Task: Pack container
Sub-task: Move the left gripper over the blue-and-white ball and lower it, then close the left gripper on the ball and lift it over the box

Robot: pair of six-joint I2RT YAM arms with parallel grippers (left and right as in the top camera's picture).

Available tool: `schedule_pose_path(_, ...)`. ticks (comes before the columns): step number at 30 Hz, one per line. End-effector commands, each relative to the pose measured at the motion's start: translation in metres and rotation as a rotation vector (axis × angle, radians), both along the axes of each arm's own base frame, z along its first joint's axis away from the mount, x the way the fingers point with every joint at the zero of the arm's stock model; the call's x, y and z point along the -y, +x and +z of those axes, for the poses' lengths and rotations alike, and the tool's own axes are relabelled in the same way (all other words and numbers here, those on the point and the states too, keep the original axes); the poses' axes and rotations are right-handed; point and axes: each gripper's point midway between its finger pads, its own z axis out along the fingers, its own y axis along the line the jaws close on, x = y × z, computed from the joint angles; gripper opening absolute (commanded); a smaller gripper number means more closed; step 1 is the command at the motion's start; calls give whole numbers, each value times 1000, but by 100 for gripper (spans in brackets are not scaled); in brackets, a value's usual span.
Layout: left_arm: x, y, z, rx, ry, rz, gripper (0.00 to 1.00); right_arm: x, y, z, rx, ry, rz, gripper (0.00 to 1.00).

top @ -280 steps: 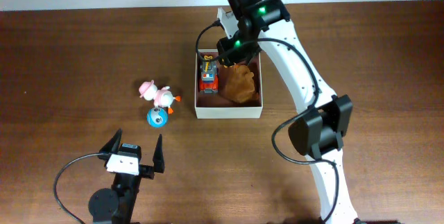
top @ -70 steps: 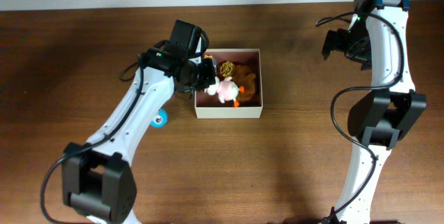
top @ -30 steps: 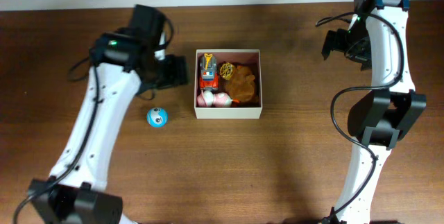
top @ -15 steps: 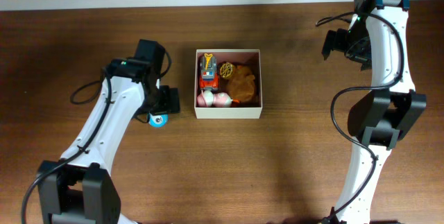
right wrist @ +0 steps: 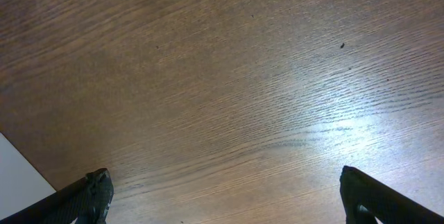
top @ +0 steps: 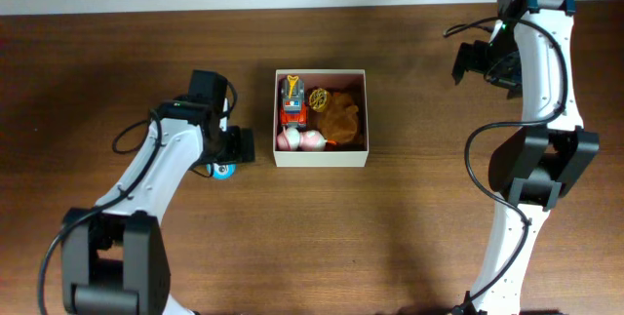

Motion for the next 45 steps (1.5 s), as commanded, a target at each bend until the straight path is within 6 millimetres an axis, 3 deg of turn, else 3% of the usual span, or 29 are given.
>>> schedule_pose_path(1,2,-1,-17,-34,-5,-32,100,1,-1,-2,-8,-11,-11,99)
schedule_pose_path(14,-3,1,-49,-87,32,-27,99,1,0,-2,-7,-11,-11,99)
schedule_pose_path(16,-3,1,-49,-87,32,-27,90,1,-1,-2,-8,-11,-11,99)
schedule_pose_path(20,-3,1,-49,-89,32,-26,62,1,0,-2,-7,-11,-11,99)
schedule_pose_path(25,-3,0,-49,-91,29,-5,49,1,0,-2,-7,-11,-11,99)
schedule_pose_path(30,-2,4,-46,-81,26,0,49,1,0,-2,-7,-11,-11,99)
schedule_pose_path(35,7,13,-30,-69,-19,-7,49,1,0,-2,-7,-11,-11,99)
schedule_pose_path(39,20,27,-5,-44,-84,-29,49,1,0,-2,-7,-11,-11,99)
schedule_pose_path(45,69,51,51,58,-316,-243,49,1,-1,-2,-8,-11,-11,99)
